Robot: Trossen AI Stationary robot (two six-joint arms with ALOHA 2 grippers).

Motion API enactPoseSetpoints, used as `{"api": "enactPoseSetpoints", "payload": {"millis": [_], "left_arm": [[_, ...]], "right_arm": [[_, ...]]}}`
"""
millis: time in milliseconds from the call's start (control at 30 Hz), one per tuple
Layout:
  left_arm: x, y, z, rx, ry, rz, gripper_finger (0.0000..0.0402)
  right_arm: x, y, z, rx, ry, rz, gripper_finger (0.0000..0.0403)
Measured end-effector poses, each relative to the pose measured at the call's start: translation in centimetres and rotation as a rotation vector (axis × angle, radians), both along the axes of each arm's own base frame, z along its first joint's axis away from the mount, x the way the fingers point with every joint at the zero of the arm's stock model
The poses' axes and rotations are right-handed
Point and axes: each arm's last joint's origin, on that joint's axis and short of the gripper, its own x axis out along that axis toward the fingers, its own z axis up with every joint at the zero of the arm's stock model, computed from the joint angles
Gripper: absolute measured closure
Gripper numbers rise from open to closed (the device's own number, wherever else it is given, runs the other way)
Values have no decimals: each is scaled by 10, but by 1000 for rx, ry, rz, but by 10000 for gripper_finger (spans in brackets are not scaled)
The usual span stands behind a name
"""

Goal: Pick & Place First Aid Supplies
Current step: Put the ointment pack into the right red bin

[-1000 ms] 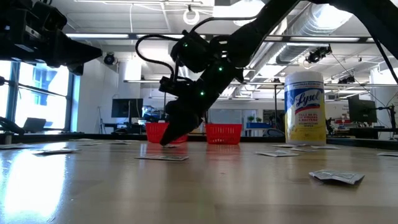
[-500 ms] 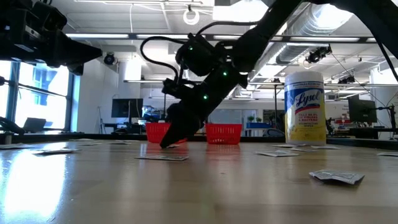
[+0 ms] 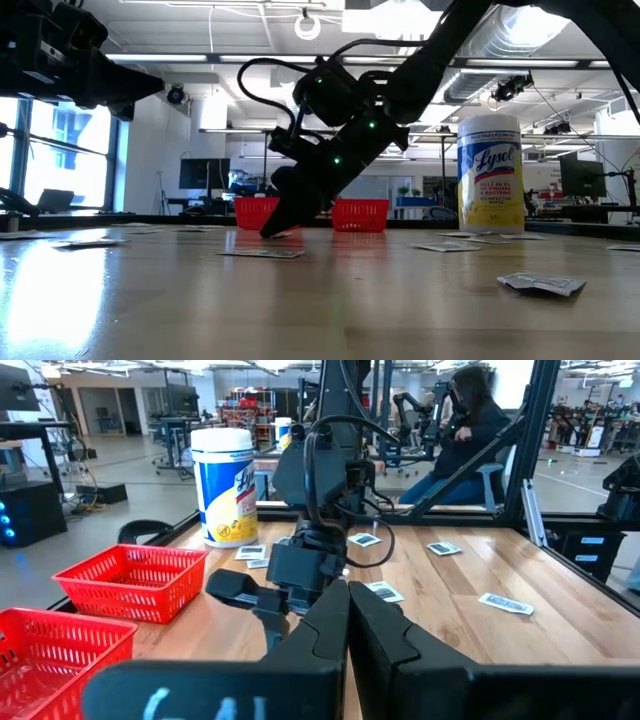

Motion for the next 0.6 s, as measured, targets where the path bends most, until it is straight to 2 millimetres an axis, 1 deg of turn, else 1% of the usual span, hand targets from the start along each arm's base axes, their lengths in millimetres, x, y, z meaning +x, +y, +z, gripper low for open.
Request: {"api": "enactPoseSetpoints", "payload": {"millis": [167, 233, 367, 533, 600], "left_arm": [[0, 0, 0, 0, 0, 0, 401], [0, 0, 0, 0, 0, 0, 401], [0, 0, 0, 0, 0, 0, 401], [0, 0, 0, 0, 0, 0, 401], [0, 0, 0, 0, 0, 0, 401]], "right_arm": [[0, 0, 0, 7, -1, 7, 393], [0, 1, 0, 13, -3, 3, 399], [0, 3, 4, 42, -29, -40, 395], [-3, 6, 23, 66, -57, -65, 400], [-3, 6, 36, 77, -92, -74, 399]]}}
